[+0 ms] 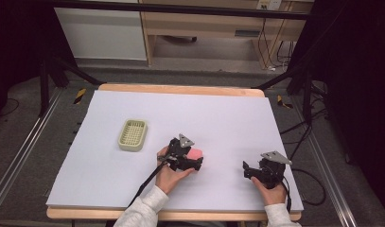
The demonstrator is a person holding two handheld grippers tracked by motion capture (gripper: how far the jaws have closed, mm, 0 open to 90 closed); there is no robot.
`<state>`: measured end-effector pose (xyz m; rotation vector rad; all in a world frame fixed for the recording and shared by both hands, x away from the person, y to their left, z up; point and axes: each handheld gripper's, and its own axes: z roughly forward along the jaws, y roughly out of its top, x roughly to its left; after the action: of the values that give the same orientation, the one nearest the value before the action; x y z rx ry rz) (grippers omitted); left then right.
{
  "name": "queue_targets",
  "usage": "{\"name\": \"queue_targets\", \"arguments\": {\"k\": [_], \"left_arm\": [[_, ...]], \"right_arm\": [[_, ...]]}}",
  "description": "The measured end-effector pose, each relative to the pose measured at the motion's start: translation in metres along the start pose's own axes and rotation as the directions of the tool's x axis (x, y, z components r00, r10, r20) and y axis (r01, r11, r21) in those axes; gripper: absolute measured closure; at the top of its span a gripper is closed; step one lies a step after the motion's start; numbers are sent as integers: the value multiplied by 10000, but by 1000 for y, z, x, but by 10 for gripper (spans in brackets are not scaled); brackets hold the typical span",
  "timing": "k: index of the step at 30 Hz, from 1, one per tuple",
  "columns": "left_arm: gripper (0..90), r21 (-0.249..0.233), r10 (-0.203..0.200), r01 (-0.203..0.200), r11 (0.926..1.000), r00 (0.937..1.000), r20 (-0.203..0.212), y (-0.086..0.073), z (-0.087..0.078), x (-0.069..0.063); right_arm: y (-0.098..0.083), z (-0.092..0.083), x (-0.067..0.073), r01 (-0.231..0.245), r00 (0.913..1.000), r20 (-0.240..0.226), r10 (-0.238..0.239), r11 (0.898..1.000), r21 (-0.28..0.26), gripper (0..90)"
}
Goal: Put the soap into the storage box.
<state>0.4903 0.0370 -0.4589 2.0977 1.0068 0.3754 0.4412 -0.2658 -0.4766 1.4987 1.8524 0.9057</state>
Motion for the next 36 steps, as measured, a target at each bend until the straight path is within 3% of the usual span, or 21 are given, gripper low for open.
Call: {"name": "queue_targets", "arguments": {"k": [15,30,36], "left_arm": [[195,473,37,-34,9989,10000,-53,-4,11,-4],[342,628,-218,203,9978,9995,225,-7,3,-1],[353,724,-33,11,9974,9995,314,-6,3,1]], "right_arm": [[0,1,0,52,10000,-10,-51,10000,53,61],[0,1,1,16,10000,-28,-16,9999,105,61],[0,1,1,98,9999,-59,-97,9999,108,63]]}}
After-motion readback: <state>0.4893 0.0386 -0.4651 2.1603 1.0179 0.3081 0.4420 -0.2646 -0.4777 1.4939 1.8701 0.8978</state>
